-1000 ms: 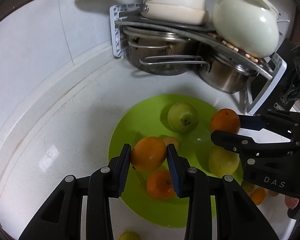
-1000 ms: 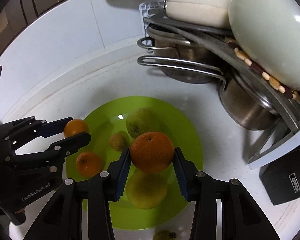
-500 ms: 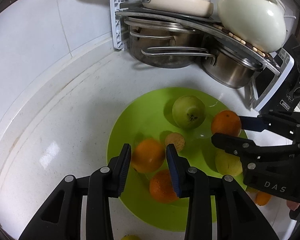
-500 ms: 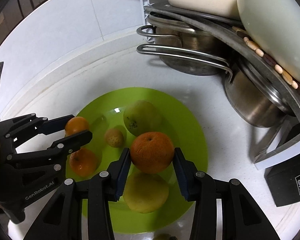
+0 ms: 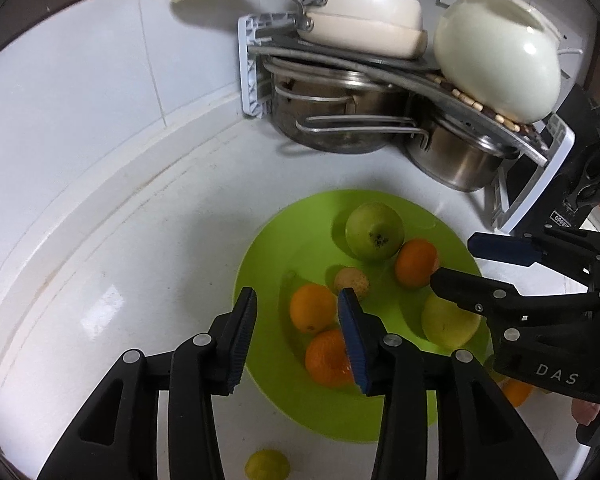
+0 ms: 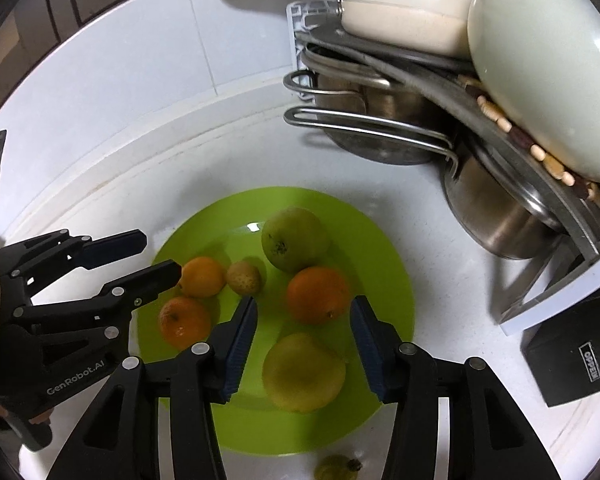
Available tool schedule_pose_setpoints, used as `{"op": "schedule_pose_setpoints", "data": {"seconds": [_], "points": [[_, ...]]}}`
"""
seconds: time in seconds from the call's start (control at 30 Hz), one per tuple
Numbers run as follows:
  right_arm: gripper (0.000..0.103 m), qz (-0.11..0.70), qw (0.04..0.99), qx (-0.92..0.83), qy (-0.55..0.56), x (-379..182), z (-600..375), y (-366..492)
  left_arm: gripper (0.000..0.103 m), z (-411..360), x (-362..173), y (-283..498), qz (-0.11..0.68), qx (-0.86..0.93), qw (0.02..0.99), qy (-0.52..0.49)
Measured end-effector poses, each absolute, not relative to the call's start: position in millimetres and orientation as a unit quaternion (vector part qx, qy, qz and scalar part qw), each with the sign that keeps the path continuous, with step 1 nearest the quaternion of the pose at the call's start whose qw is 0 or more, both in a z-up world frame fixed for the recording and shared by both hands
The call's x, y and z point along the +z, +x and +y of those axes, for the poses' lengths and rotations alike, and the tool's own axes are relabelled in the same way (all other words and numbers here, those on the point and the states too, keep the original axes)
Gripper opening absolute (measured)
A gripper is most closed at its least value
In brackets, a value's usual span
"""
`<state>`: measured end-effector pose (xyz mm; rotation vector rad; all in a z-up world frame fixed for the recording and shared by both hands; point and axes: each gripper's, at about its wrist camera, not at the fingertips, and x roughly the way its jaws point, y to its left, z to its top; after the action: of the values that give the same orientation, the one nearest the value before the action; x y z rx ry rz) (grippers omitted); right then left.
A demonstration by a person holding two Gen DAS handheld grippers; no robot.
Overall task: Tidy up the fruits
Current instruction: 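Open the left tool on the plate while the right tool releases the large orange there, then withdraw both open tools from the plate toward the fruits left on the counter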
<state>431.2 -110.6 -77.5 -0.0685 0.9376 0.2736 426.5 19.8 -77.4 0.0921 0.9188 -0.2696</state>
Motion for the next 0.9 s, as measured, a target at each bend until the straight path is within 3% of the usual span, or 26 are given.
{"op": "schedule_pose_setpoints", "data": {"seconds": [0.3, 0.63, 0.8, 0.9], "points": [[0.049, 0.412, 0.902, 0.127, -0.032, -51, -112, 402, 0.046, 29, -41, 398, 0.403, -0.125, 0.906, 0.039], [0.065, 0.356, 0.927, 0.112, -0.023, -14, -121, 356, 0.059, 33, 3, 350, 0.346, -0.131, 0.928, 0.037], [0.066, 0.321, 0.942, 0.099, -0.009, 5, -123, 330, 0.069, 38, 19, 324, 0.317, -0.118, 0.940, 0.038], [0.074, 0.302, 0.949, 0.089, 0.001, 12, -124, 316, 0.070, 44, 27, 310, 0.303, -0.108, 0.946, 0.039]]}}
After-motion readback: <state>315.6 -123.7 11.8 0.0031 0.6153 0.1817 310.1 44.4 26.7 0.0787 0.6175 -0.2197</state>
